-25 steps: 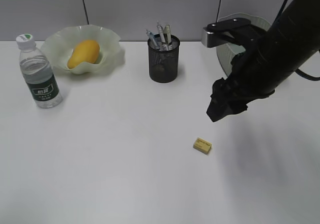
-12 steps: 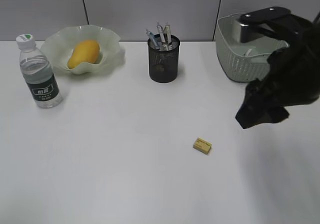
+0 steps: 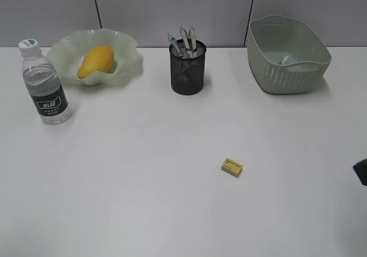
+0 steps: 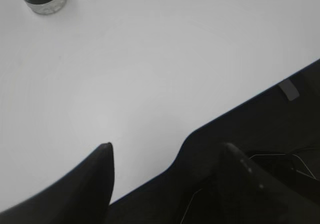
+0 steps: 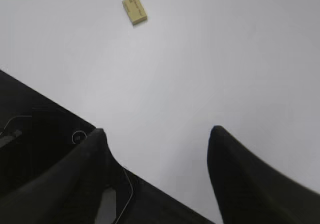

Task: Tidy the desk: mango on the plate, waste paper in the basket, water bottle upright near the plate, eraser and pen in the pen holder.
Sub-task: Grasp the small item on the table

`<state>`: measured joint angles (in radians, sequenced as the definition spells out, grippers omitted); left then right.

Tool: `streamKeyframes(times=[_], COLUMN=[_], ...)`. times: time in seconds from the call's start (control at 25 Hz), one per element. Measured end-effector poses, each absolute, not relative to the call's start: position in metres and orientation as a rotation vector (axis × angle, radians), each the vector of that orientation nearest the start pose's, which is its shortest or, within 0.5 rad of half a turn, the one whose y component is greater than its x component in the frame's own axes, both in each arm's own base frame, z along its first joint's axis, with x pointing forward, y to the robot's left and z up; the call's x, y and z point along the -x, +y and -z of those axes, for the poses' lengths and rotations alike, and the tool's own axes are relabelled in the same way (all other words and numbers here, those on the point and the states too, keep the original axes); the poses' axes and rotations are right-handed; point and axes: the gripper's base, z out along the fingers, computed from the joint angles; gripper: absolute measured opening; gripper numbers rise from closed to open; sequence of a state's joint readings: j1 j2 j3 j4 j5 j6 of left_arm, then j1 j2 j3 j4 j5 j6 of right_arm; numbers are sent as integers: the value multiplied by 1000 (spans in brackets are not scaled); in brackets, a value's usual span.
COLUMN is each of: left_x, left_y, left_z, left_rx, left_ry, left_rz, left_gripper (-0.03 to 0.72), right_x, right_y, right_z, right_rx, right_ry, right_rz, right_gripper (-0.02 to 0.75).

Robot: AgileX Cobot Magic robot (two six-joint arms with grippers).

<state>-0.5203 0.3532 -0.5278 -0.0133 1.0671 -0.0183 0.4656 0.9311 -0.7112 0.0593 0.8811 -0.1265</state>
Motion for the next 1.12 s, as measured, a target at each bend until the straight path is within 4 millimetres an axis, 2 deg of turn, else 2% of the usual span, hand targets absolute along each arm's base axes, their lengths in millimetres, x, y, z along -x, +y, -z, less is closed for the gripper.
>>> streamKeyframes(times=[0.16, 0.52, 0.72, 0.88, 1.0, 1.12], left_x=[-41, -41, -41, -50, -69, -101], left_y=[-25, -25, -25, -30, -41, -60], left_z=[-277, -277, -279, -296, -308, -313], left_rx=[-592, -592, -590, -559, -546, -581], left_ry=[2319, 2319, 2310, 2194, 2144, 2189], left_rz=[273, 273, 275, 305, 319, 312], left_gripper=[491, 491, 491, 491, 491, 496], right_x=[-108, -59, -52, -53, -53, -53], right_y=[58, 29, 18, 18, 18, 17], right_z=[-292, -296, -296, -288, -287, -287], right_rx=[689, 562, 506, 501, 500, 499], right_ry=[2365, 2247, 2239, 2267, 2269, 2267], right_rz=[-219, -215, -141, -129, -128, -125], right_gripper=[497, 497, 497, 496, 492, 486])
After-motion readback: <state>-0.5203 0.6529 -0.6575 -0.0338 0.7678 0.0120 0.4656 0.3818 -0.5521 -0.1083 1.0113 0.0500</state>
